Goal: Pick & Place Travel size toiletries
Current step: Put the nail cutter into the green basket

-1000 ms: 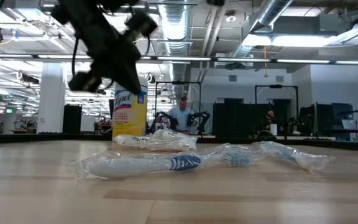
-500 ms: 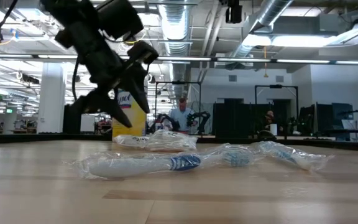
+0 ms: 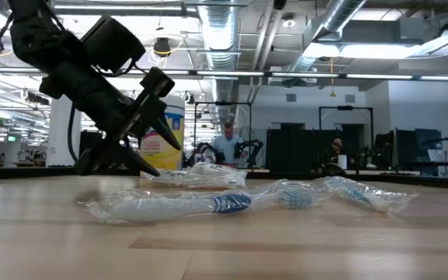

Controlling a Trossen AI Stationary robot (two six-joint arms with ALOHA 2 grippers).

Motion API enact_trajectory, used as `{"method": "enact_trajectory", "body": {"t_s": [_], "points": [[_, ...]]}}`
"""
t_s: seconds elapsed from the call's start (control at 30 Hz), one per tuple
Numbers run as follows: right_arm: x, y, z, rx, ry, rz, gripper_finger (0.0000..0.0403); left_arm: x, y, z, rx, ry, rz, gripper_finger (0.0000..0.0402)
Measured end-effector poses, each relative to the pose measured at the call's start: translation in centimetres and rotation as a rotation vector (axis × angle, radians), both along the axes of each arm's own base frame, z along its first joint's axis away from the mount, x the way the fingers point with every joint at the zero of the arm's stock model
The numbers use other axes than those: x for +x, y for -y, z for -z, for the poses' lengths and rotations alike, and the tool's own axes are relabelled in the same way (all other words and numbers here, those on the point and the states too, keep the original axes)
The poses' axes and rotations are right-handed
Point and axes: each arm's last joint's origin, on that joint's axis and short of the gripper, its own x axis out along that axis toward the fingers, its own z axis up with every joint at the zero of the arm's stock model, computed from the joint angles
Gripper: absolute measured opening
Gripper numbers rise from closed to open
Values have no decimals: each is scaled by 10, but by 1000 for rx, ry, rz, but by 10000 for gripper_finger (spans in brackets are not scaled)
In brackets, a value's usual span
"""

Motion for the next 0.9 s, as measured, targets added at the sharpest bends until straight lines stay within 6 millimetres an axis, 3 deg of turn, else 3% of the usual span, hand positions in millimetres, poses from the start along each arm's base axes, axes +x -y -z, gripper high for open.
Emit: {"method": "enact_trajectory", "body": {"t_s": [0.5,0.9], "points": [[4,-8,12,-35,-124,-11,219,0,-16,7,1,-14,-9,214],[4,-3,11,-36,-121,9,219,29,-16,16,-17,80,37,214]]}}
